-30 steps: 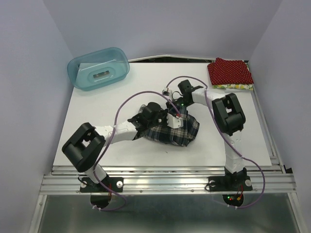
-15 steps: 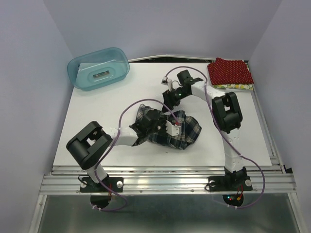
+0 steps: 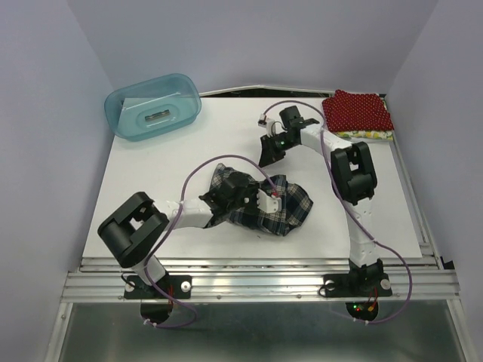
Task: Fold and stack the skirts
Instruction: Fold the skirt
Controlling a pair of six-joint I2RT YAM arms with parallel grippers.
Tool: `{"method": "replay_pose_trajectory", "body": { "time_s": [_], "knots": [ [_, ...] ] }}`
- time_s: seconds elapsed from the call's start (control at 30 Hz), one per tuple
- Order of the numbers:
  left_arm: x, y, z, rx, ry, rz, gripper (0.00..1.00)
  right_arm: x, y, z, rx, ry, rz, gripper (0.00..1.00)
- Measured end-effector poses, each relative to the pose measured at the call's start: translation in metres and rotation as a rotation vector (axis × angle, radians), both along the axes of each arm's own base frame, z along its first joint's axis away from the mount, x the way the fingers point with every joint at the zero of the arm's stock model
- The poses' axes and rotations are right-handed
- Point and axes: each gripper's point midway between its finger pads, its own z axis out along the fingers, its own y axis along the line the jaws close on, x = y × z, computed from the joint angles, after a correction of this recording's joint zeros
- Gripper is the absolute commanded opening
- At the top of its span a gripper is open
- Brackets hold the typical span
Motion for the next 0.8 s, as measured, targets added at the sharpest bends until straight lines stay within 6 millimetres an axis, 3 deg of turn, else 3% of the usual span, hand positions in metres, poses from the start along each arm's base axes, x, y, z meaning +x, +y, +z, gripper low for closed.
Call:
{"method": "replay_pose_trajectory", "body": {
  "time_s": [0.13,0.3,0.43,0.57,0.67,0.8],
  "knots": [
    [0.003,-0.001,0.009,0.006,0.008,0.015,0.0,-0.033,-0.002,-0.031,-0.003,0.137,0.018,0.2],
    [0.01,-0.006,0.022,-0.003,0.0,0.026,0.0,-0.057,0.011,-0.032,0.052,0.209,0.069,0.2],
    [0.016,-0.007,0.016,0.006,-0.002,0.039,0.0,-0.06,0.014,-0.032,0.066,0.215,0.085,0.2],
    [0.03,-0.012,-0.013,0.038,0.003,0.058,0.0,-0.062,0.015,-0.032,0.08,0.219,0.1,0.21],
    [0.041,-0.015,-0.028,0.055,0.002,0.077,0.03,-0.056,0.013,-0.032,0.089,0.202,0.098,0.3],
    [0.051,-0.019,-0.025,0.05,-0.023,0.089,0.16,-0.031,0.006,-0.027,0.051,0.15,0.048,0.44]
  ]
}}
